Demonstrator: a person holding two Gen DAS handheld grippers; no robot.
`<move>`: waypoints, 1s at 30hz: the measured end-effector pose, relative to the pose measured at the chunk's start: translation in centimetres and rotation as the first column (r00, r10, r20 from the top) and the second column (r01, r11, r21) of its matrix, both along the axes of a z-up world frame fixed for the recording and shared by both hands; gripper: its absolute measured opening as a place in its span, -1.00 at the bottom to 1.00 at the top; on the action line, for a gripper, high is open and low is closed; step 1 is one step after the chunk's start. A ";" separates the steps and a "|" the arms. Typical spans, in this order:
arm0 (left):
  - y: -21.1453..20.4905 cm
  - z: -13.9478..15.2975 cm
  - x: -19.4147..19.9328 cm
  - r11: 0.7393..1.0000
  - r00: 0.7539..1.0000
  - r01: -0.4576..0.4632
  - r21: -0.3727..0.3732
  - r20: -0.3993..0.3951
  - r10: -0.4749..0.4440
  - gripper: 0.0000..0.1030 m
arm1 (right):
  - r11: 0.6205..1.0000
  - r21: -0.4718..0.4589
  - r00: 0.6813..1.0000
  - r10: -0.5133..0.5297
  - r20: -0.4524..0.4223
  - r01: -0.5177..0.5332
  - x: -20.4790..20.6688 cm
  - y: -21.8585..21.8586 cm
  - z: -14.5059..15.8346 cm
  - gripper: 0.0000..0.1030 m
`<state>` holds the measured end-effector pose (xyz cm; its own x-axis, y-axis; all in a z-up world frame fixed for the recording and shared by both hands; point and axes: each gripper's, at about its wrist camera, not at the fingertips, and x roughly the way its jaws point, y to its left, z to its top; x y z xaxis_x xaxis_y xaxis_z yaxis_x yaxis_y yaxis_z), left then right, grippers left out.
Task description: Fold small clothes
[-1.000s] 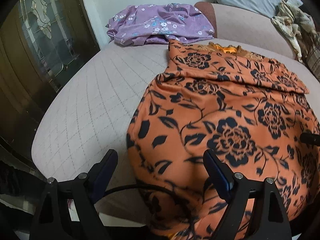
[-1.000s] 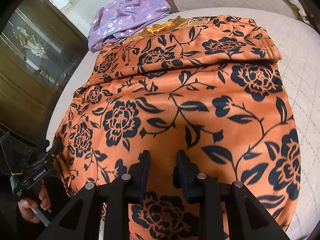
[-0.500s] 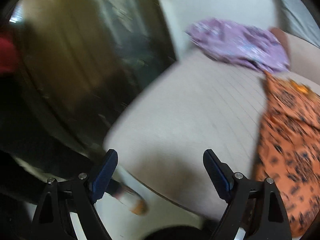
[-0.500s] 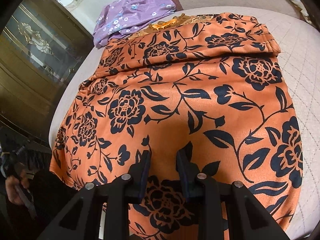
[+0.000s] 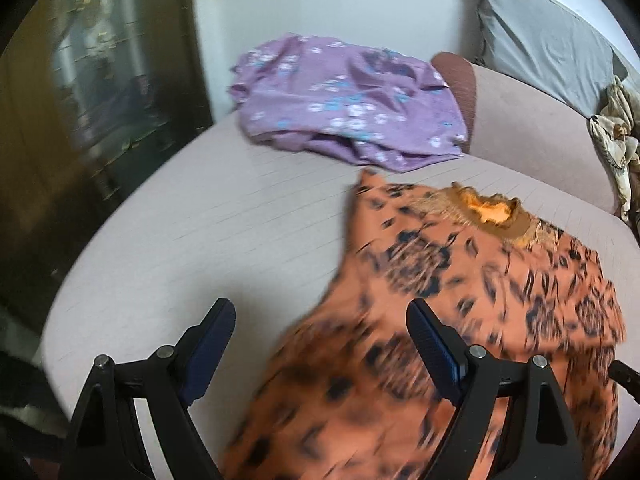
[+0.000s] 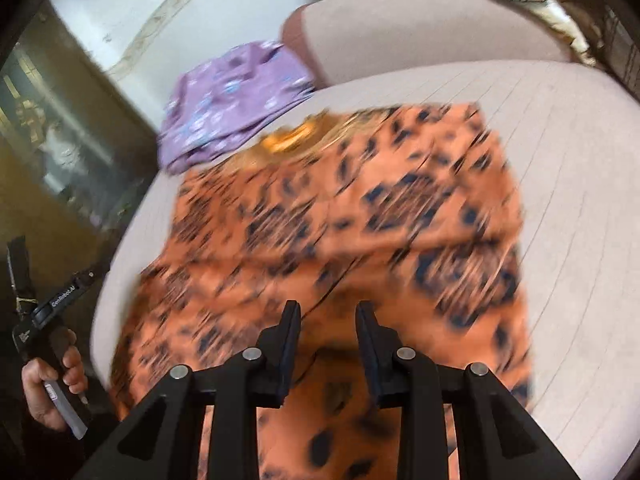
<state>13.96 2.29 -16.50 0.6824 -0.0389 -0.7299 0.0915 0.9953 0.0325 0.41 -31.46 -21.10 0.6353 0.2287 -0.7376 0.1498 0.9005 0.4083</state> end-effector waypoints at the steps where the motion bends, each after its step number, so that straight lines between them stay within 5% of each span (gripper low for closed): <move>1: -1.0 -0.4 1.6 1.000 1.000 0.008 -0.005 -0.007 -0.008 0.70 | 0.999 -0.024 1.000 -0.026 -0.002 0.026 1.3 -1.0 0.0 -0.37; 11: -6.0 -4.9 12.2 0.999 0.991 0.043 0.019 -0.132 -0.040 0.70 | 0.989 0.013 0.989 -0.145 -0.005 0.145 9.2 -8.3 -1.6 -0.37; 18: -5.0 -7.2 16.1 0.993 0.987 -0.047 0.107 -0.148 0.062 0.79 | 0.988 -0.053 0.989 -0.144 -0.029 0.142 12.9 -10.1 -3.5 -0.51; 25: -4.3 -6.5 13.4 0.983 0.990 -0.074 0.165 -0.110 0.093 0.79 | 0.969 -0.029 0.969 -0.246 -0.018 0.245 12.3 -11.2 -2.6 -0.50; 30: -5.5 -4.6 7.6 0.984 0.999 0.012 0.176 -0.034 -0.006 0.78 | 0.984 -0.004 0.984 -0.177 0.023 0.177 9.8 -9.5 -0.1 -0.45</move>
